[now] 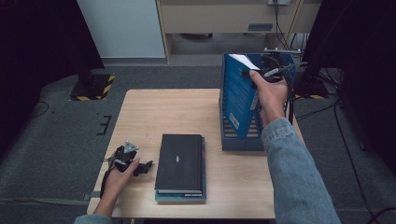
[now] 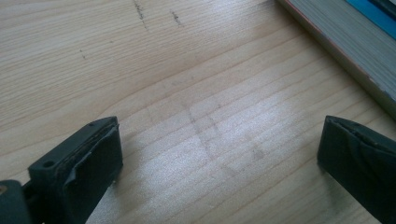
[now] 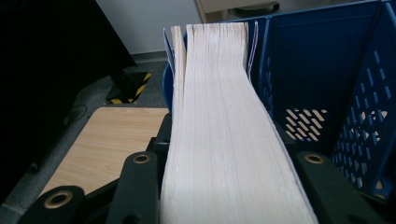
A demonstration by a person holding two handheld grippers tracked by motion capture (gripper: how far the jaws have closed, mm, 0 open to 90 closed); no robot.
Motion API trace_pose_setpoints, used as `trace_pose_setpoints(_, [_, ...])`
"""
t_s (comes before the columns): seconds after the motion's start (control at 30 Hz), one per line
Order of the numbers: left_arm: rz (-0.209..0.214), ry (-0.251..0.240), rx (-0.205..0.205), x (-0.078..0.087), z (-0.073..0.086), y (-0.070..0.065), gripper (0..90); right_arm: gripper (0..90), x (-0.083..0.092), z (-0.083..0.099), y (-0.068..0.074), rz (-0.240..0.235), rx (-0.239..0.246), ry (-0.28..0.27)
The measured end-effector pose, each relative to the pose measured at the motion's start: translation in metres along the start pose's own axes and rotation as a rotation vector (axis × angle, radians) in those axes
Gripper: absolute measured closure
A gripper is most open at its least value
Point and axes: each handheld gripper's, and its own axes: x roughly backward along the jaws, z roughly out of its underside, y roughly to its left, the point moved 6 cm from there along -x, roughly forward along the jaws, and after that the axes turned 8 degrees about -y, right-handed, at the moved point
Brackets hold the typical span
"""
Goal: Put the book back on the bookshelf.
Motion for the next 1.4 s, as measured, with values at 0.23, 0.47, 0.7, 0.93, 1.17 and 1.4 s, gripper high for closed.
trace_pose_setpoints(0.23, [0.001, 0.001, -0.001, 0.0, 0.0, 0.0, 0.0, 59.1, -0.008, 0.003, -0.003, 0.009, -0.003, -0.011])
trace_pose_setpoints(0.47, [0.0, -0.001, 0.0, 0.0, 0.0, 0.0, 0.0, 59.0, -0.011, 0.008, -0.004, 0.017, -0.014, -0.046])
trace_pose_setpoints(0.7, [0.002, 0.002, -0.002, 0.0, 0.0, 0.0, 0.0, 59.0, -0.017, 0.016, -0.003, 0.027, 0.0, -0.058])
trace_pose_setpoints(0.93, [0.003, 0.0, -0.002, 0.0, 0.0, 0.0, 0.0, 59.1, -0.021, 0.021, -0.005, 0.042, -0.006, -0.077])
trace_pose_setpoints(1.17, [0.001, -0.004, -0.001, 0.0, 0.0, 0.0, 0.0, 59.0, -0.026, 0.031, -0.004, 0.045, -0.005, -0.079])
trace_pose_setpoints(1.4, [0.002, -0.003, -0.003, 0.0, 0.0, 0.0, 0.0, 58.8, -0.03, 0.043, -0.01, 0.044, -0.018, -0.075])
